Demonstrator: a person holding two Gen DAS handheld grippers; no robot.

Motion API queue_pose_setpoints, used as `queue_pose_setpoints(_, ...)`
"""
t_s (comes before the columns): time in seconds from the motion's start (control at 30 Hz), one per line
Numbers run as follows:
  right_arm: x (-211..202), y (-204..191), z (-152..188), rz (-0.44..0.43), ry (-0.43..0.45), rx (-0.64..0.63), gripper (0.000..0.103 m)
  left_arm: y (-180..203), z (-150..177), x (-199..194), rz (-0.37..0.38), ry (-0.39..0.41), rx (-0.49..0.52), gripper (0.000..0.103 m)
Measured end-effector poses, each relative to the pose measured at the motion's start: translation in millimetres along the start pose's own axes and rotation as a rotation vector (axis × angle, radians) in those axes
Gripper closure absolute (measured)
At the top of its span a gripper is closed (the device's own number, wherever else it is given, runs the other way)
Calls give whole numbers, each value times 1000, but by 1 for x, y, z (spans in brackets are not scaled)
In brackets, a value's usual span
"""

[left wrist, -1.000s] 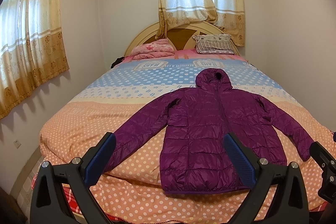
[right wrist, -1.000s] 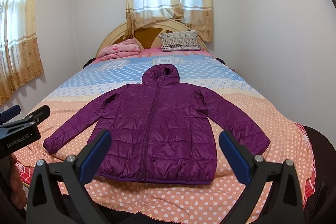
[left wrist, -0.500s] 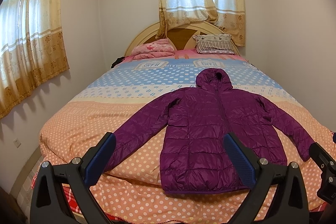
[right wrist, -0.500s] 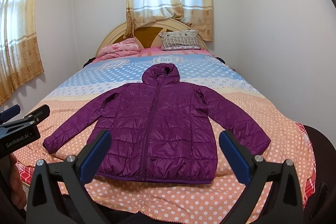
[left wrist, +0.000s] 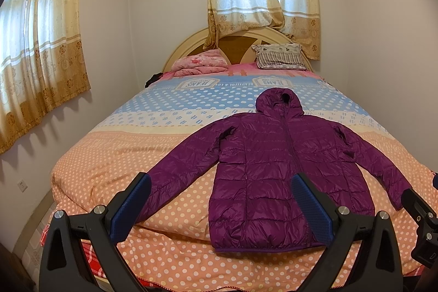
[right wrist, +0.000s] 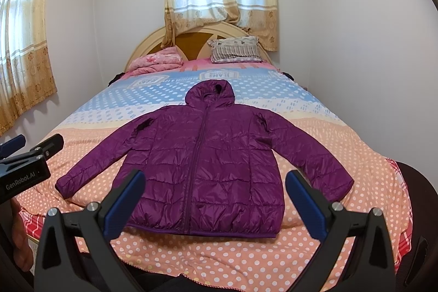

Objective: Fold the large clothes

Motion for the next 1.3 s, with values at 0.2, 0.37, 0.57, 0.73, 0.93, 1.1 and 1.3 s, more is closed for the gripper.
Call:
queue_pose_setpoints(0.2,0,-1,0,0,-3,1,0,0,0,0,0,-2,-1,1)
queue_pose_setpoints(0.37,0,-1,2,-2,-5,1,0,0,0,0,0,-1,0,1)
queue_pose_setpoints(0.57,2,-2,2,-4,-12,2,0,0,1,1,0,-2,0,1)
queue_pose_setpoints(0.73,3,-4,3,-6,-19,2,0,0,3,2,-1,-5,0,1)
queue_pose_setpoints(0.93,3,-3,3,-2,-18,2,0,0,7,7,1,-17,1,1)
queue_pose_setpoints(1.1,13,4,6,7,-43,10,0,-2,10,19,-6,-44,-2,1)
queue_pose_setpoints(1.3,35,21,13,27,-84,22,0,-1,20,46,-12,-88,13,1)
Point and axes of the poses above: each gripper's, at about its wrist camera, not at the fingertips, and x roughly the way its jaws point, y to its right, z to its underside, the point moved 7 cm from there along x, roughly the way its jaws point, and after that the axes turned 1 degree about -x, right-handed, at the moved point
